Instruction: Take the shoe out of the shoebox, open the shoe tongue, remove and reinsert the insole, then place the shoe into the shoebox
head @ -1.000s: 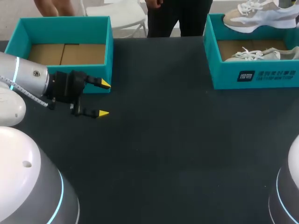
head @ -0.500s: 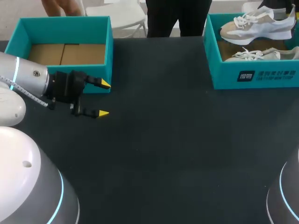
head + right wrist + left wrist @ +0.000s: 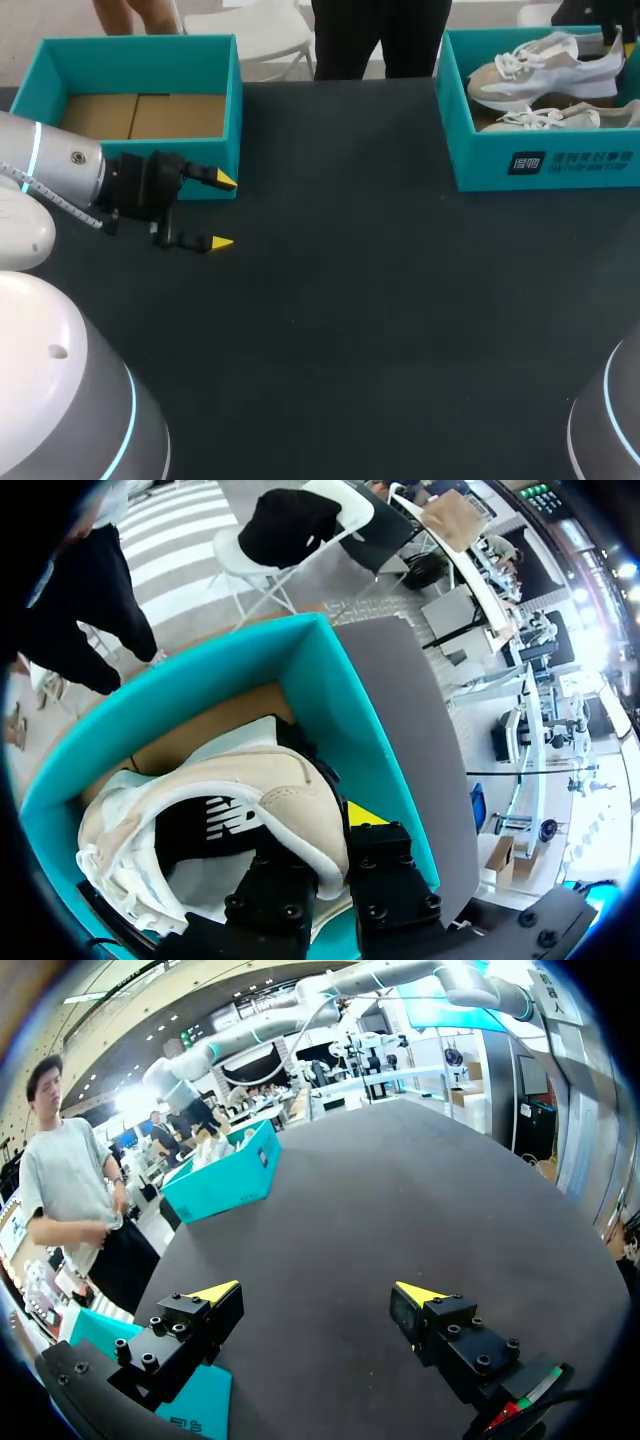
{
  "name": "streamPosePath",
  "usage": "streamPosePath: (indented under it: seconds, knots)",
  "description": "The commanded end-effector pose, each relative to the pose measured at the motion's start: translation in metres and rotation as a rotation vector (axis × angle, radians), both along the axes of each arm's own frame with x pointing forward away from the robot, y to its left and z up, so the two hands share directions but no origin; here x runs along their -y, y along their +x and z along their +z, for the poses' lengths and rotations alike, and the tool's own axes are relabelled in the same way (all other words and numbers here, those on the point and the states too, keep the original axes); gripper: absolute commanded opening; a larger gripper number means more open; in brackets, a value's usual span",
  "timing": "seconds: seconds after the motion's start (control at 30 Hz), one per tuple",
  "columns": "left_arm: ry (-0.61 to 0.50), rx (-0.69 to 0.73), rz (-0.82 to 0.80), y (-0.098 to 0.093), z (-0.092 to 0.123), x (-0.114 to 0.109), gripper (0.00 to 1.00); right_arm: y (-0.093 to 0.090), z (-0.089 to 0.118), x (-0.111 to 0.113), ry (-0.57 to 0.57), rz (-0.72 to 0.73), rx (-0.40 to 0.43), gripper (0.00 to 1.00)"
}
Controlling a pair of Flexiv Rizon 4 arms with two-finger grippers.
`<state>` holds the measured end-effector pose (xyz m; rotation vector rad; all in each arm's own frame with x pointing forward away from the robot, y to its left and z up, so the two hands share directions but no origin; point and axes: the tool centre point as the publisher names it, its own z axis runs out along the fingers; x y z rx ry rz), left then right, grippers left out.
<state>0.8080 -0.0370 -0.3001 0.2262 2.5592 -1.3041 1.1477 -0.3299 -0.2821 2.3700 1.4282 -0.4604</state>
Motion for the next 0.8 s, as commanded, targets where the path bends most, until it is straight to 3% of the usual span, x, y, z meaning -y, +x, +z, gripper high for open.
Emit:
streamPosePath:
  seconds: [0.03,0.8]
  knots:
    - [0.003,0.000,0.000,-0.001,0.000,0.000,1.00,-0.004,-0.013,0.000,-0.017,0.025,0.041,0.00]
    - [0.003,0.000,0.000,-0.001,0.000,0.000,1.00,-0.003,-0.053,0.002,0.027,0.009,0.018,0.00]
